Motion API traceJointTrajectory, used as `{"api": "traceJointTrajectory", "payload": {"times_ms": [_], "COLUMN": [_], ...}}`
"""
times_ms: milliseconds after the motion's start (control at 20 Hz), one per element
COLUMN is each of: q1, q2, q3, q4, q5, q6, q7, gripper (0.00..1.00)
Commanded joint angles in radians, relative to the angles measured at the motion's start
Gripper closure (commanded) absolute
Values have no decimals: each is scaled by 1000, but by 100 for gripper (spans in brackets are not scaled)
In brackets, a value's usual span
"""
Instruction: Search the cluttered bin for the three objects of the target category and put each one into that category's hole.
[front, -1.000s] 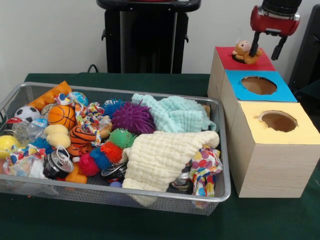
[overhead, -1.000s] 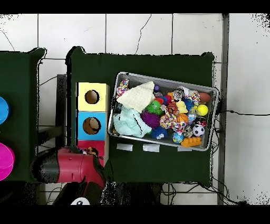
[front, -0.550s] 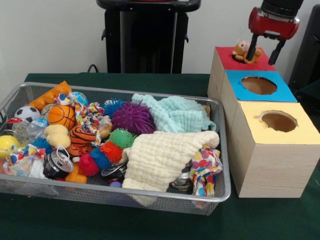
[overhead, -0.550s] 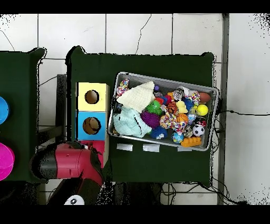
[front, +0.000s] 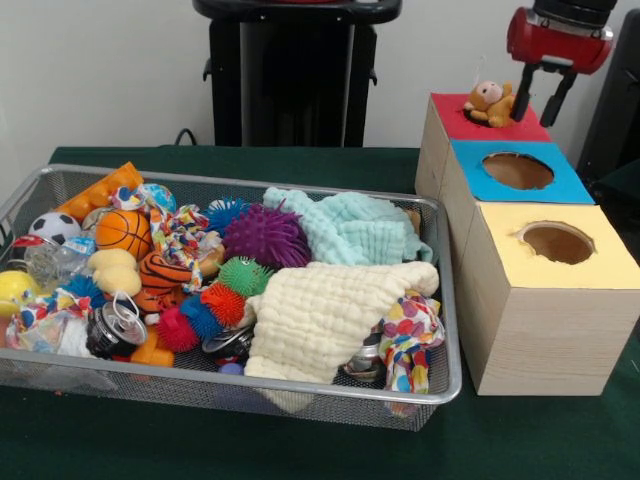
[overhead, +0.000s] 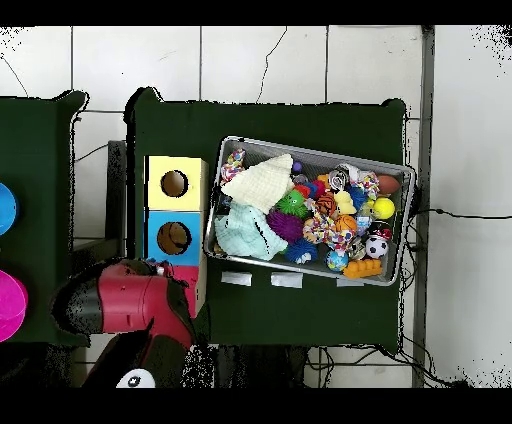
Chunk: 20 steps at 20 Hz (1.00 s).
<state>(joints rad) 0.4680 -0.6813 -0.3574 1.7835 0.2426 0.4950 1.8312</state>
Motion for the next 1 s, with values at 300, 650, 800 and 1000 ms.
{"api": "traceJointTrajectory", "payload": {"times_ms": [300,650,800,1000], "q1": [-14,23,22,22], "q2": [-34,-48,-55,-56], "q3": [-3,-40,-23,-7], "q4": [64,158,206,235], "q5": [9,9,37,60], "q6": [207,251,230,208], "q7": [233,285,291,293], "gripper": [100,100,100,100]}}
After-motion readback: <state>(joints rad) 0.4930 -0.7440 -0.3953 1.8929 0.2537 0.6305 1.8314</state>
